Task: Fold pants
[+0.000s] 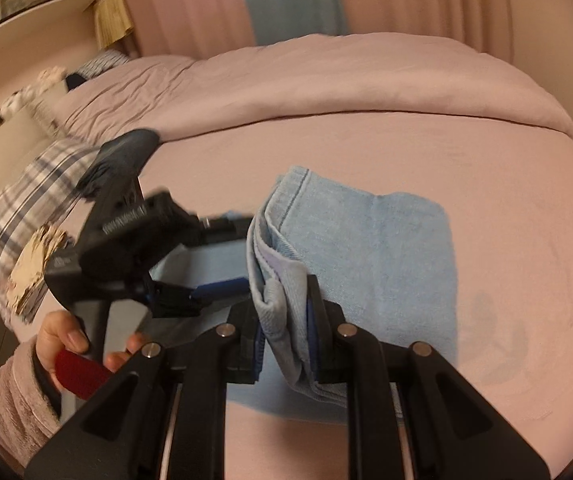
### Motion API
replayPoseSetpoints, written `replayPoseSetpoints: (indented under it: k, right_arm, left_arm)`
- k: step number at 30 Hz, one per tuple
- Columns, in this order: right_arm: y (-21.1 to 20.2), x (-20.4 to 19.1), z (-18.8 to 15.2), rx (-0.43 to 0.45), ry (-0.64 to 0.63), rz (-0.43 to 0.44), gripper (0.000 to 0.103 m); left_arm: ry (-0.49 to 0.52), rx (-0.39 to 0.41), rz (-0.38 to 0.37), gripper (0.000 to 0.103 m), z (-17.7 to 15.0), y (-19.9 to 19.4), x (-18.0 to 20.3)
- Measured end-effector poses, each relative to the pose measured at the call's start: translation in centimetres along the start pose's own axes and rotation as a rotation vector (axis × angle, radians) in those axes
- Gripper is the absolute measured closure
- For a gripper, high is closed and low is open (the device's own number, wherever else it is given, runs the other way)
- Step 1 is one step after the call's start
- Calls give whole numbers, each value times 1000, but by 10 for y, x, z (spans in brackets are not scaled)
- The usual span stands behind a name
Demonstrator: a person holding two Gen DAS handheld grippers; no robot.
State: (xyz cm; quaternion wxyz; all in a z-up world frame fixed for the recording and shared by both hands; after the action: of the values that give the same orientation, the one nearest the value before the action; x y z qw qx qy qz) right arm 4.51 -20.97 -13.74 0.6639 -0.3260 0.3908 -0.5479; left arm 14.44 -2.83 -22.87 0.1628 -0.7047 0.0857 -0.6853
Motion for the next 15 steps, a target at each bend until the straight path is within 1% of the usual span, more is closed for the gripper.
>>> replayPoseSetpoints:
  k: [3, 4, 5, 6, 7, 8, 10, 14, 15]
  right_arm:
    - [15, -23, -1, -18, -63, 6, 85]
    - [20, -32, -2, -18, -87, 2, 85]
    - [22, -35, -1, -17, -97, 2, 85]
    - [27, -37, -2, -22, -105, -1, 85]
    - [35, -38, -3, -41, -101, 1, 85]
    - [39, -36, -5, -53, -90, 8, 85]
    - [48, -35, -8, -75, -75, 26, 85]
    - [52, -46, -11, -69, -123, 25, 85]
    - [53, -48, -11, -64, -125, 26, 85]
  left_arm:
    - [-19, 12, -42, 15, 0, -10, 1]
    - [-31, 21, -80, 14, 0, -16, -1]
    - [-45, 34, -139, 10, 0, -22, -1]
    - [-61, 54, -188, 9, 0, -29, -2]
    - [-65, 73, -205, 9, 1, -32, -2]
    - [-56, 82, -191, 9, 2, -34, -2]
    - [-38, 48, -128, 9, 2, -32, -2]
    - [-43, -20, -95, 9, -4, -17, -4]
    - [-42, -26, -82, 11, -6, -14, -5]
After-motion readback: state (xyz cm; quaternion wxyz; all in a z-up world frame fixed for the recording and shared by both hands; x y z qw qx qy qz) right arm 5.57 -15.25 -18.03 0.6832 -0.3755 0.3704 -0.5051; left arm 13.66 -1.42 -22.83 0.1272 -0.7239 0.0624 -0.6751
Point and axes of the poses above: each gripper's, at about its wrist camera, not at the fingertips, and y roughly the way its jaws point, x to its right, z to its top, the point moved 4 cm from there along y, roughly the way its jaws point, and after that the axes turned 10 degrees about -x, right-handed, at the moved point
